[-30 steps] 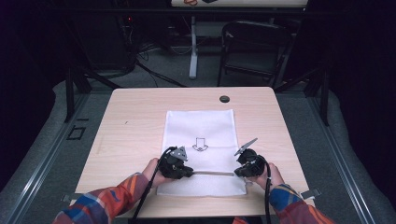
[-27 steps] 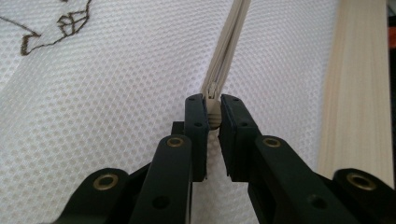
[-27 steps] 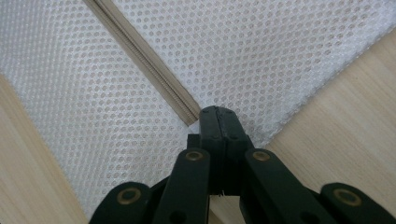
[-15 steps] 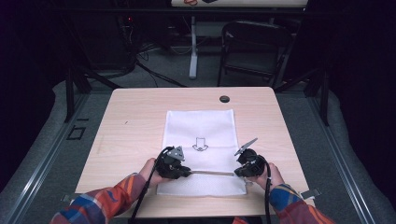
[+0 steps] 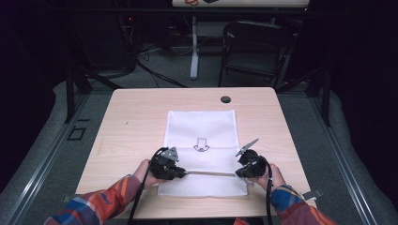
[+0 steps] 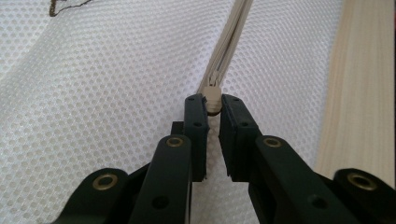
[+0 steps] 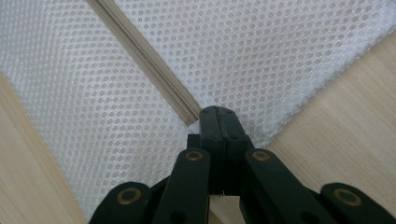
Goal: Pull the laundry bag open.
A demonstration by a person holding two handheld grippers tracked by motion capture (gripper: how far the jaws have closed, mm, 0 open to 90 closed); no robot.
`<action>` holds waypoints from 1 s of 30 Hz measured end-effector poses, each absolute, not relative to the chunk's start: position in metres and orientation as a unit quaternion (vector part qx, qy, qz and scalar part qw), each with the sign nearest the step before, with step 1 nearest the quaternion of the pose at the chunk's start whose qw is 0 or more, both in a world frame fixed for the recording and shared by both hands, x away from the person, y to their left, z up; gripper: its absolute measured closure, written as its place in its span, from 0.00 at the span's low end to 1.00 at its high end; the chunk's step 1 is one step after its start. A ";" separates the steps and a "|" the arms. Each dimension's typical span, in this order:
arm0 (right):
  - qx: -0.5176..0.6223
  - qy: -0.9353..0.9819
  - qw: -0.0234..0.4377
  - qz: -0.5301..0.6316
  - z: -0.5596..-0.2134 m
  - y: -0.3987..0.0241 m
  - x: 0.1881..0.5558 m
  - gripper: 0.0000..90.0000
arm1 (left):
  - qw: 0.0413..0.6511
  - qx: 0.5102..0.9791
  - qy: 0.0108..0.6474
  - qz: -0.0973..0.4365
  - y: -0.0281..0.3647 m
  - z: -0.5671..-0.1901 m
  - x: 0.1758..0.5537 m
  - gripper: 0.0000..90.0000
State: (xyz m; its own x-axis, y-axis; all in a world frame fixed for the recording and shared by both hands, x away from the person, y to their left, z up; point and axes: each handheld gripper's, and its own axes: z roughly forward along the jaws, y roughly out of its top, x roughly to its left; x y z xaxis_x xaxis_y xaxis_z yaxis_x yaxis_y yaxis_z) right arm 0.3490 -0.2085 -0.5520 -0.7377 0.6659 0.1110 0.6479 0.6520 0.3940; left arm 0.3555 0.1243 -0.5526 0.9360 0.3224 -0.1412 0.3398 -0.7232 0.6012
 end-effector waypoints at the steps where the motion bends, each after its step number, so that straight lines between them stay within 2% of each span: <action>1: 0.362 0.908 0.021 0.209 -0.552 -0.209 0.349 1.00 | 0.326 0.929 0.175 -0.013 0.125 -0.553 0.356 0.91; 16: 0.347 0.914 0.042 0.204 -0.546 -0.205 0.349 1.00 | 0.327 0.927 0.184 -0.015 0.124 -0.555 0.356 0.90; 30: 0.339 0.921 0.026 0.188 -0.551 -0.193 0.354 1.00 | 0.324 0.927 0.188 -0.016 0.114 -0.558 0.355 0.90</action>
State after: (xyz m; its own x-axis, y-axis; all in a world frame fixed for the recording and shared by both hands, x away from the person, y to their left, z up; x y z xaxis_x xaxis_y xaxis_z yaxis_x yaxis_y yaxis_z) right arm 0.3539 -0.1932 -0.5512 -0.7682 0.6351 0.0805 0.6158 0.6987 0.3642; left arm 0.3547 0.1138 -0.5578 0.9290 0.3377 -0.1516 0.3586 -0.7191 0.5953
